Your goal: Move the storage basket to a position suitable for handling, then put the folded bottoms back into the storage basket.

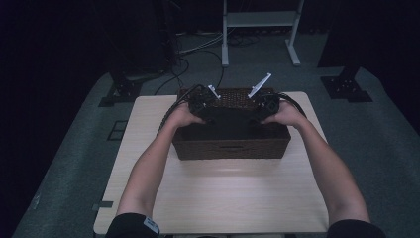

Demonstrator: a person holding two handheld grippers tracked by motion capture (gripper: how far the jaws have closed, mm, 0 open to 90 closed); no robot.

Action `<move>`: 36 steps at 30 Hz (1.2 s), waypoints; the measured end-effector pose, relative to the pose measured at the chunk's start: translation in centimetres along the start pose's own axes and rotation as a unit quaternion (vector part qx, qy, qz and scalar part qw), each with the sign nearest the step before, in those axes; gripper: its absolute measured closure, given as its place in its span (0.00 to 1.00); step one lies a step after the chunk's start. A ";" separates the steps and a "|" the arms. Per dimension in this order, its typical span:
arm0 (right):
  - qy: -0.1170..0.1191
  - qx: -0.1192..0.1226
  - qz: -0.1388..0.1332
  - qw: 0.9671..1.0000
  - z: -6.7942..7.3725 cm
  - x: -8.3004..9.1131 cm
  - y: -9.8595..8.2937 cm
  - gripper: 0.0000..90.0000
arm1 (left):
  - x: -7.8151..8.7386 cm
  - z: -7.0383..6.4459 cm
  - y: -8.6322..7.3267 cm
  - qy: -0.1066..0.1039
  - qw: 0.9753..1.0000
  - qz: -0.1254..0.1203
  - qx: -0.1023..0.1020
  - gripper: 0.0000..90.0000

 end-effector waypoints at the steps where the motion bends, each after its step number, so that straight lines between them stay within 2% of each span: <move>1: -0.003 -0.005 -0.003 1.000 -0.1 0.1 -0.3 0.49 | 0.3 -0.1 0.1 0.003 1.000 -0.002 -0.002 0.48; 8: -0.006 -0.009 -0.015 1.000 0.0 0.8 -0.6 0.45 | 0.6 -0.3 0.4 0.002 1.000 -0.012 -0.001 0.44; 13: -0.011 -0.005 -0.039 0.999 0.3 2.2 -0.5 0.42 | 1.2 -0.7 0.4 0.004 1.000 -0.016 0.000 0.41; 19: -0.012 0.009 -0.038 0.999 0.9 2.8 -0.6 0.42 | 2.0 -1.2 0.4 0.006 1.000 -0.020 -0.006 0.40; 25: -0.010 0.010 -0.038 0.999 1.4 3.3 -0.6 0.40 | 2.9 -1.9 0.4 0.006 1.000 -0.024 -0.015 0.38; 36: -0.011 0.016 -0.041 0.999 2.3 4.0 -0.6 0.39 | 3.7 -2.6 -0.3 0.002 0.999 -0.034 -0.016 0.36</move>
Point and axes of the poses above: each handheld gripper's, and its own axes: x roughly backward along the jaws, y roughly out of its top, z roughly to its left, the point moved 4 cm from there along -x, roughly forward along the jaws, and after that the axes turned 3 degrees about z, right-handed, at the moved point
